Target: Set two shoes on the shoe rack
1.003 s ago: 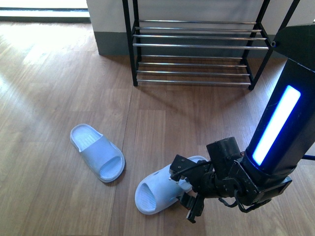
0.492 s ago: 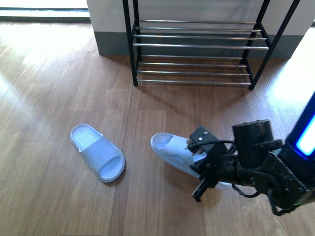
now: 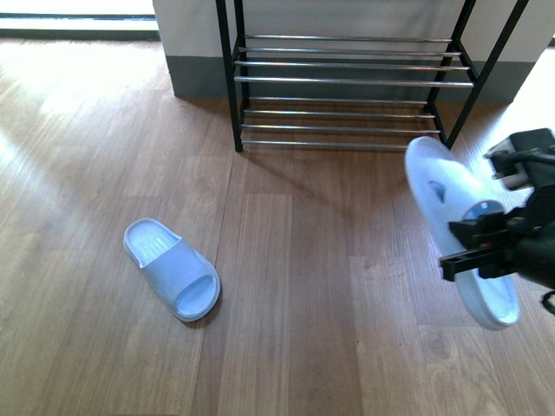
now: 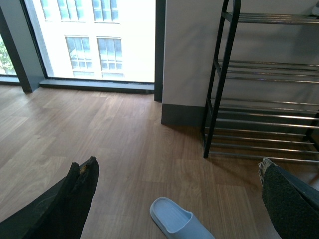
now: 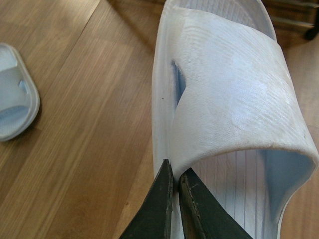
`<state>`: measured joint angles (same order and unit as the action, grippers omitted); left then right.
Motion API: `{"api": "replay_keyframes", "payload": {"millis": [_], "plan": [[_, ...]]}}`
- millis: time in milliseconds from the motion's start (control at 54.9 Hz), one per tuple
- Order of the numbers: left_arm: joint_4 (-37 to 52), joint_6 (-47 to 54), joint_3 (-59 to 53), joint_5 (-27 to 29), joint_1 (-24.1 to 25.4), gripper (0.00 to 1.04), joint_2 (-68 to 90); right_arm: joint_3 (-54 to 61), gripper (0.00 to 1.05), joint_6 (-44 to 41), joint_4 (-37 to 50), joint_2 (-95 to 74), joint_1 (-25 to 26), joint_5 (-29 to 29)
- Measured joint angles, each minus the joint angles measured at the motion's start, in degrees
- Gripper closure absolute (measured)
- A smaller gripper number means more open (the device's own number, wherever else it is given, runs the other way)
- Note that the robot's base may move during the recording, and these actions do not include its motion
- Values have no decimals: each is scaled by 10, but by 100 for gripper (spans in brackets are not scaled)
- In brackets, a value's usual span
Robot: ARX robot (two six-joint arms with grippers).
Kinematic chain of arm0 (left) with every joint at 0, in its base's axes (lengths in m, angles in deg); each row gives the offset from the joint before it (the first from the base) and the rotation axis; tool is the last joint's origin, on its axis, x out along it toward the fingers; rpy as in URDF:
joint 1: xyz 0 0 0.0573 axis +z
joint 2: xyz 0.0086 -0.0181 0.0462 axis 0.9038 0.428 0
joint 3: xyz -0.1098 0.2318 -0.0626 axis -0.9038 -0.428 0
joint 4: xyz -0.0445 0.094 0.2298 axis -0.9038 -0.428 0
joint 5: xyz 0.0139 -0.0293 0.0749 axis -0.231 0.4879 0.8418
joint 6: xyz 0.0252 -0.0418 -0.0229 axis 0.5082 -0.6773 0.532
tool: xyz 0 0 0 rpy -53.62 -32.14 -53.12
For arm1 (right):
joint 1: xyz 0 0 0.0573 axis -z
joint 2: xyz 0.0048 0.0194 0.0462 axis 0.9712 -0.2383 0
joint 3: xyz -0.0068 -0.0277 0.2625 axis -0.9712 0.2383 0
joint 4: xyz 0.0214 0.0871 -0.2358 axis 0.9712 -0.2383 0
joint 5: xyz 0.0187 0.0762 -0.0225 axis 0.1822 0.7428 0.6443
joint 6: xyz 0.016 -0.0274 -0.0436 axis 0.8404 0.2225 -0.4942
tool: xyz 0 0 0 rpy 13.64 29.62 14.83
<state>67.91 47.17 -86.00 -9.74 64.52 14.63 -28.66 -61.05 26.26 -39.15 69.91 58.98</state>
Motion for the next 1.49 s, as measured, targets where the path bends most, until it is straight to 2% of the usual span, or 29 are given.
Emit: {"api": "replay_keyframes", "payload": {"millis": [292, 565, 1495], "plan": [[0, 0, 0, 0, 0, 9, 0, 149, 103, 28, -90, 312, 82, -24], [0, 0, 0, 0, 0, 9, 0, 203, 103, 49, -249, 576, 188, 20], [0, 0, 0, 0, 0, 9, 0, 204, 103, 55, -250, 590, 193, 24]]}}
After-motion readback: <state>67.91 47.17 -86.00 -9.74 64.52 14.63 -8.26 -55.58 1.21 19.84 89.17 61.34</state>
